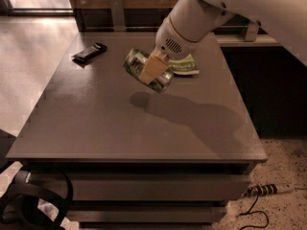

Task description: Place green can upright

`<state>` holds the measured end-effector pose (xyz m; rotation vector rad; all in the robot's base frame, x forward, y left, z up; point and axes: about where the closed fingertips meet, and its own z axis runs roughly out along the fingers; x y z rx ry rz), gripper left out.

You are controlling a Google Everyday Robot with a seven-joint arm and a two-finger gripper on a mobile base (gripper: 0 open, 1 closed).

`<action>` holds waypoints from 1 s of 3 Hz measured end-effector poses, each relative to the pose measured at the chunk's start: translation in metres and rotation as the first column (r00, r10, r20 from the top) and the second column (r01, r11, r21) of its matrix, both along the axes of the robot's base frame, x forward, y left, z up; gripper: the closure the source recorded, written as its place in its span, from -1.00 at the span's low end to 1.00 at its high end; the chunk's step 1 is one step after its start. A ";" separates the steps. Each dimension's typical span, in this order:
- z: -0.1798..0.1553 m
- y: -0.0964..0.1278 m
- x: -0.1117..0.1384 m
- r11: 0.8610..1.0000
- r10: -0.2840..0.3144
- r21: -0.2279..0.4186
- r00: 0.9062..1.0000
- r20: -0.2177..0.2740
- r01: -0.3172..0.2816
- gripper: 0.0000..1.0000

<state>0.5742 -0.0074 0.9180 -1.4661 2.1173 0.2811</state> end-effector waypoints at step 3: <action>0.005 0.002 -0.004 0.897 0.125 0.398 0.974 0.191 -0.193 1.00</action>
Offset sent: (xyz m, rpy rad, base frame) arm 0.0014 -0.0085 0.0094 0.5119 -0.1876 0.1929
